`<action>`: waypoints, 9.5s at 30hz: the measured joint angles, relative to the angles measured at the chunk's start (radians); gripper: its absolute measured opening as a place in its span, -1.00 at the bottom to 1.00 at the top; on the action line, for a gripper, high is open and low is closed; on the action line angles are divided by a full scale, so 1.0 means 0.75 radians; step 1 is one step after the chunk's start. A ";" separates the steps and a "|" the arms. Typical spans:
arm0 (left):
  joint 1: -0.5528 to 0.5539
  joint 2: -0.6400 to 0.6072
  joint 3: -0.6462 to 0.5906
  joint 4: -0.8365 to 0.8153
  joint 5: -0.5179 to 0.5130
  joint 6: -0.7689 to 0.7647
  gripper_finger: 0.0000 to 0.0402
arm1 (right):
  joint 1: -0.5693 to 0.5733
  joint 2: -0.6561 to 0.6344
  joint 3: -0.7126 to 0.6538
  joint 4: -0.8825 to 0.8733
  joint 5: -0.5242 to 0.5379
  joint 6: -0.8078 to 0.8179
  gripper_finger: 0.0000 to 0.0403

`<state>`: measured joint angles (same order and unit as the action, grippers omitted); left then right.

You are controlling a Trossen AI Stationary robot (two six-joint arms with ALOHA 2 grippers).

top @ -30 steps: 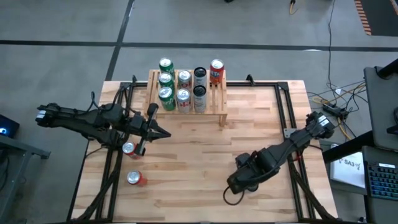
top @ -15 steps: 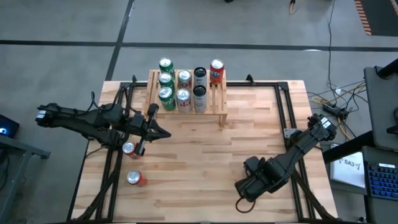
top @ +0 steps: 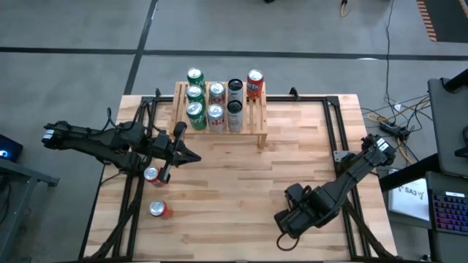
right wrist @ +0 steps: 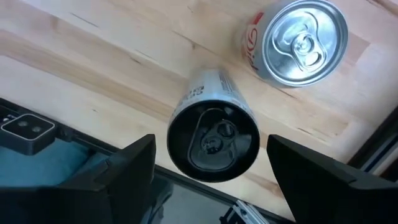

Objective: Place canned beverage on shelf
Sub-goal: Put the yellow soda can on the shelf

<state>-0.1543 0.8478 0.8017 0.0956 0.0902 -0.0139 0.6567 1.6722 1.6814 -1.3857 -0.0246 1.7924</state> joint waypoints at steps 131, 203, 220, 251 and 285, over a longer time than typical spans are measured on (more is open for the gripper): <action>-0.340 0.635 0.040 0.250 -0.439 0.132 0.12 | -0.382 0.172 0.613 0.599 0.482 -1.960 0.66; -0.345 0.592 -0.175 1.164 -0.111 0.346 0.34 | -0.350 0.124 -0.231 2.131 0.571 -2.562 0.13; -0.343 0.356 -0.175 0.847 -0.351 0.377 0.68 | -0.314 0.071 -0.233 1.910 1.061 -2.447 0.13; -0.345 0.540 -0.128 1.028 -0.620 0.357 0.25 | -0.335 0.075 -0.248 1.911 1.160 -2.361 0.13; -0.331 -0.092 -0.045 0.120 -0.725 0.396 0.15 | -0.314 -0.072 -0.246 1.619 1.149 -2.250 0.64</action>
<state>-0.4029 0.7789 0.7681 0.1853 -0.4539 0.2833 0.4210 1.6179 1.4967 -0.1713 0.8372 0.1047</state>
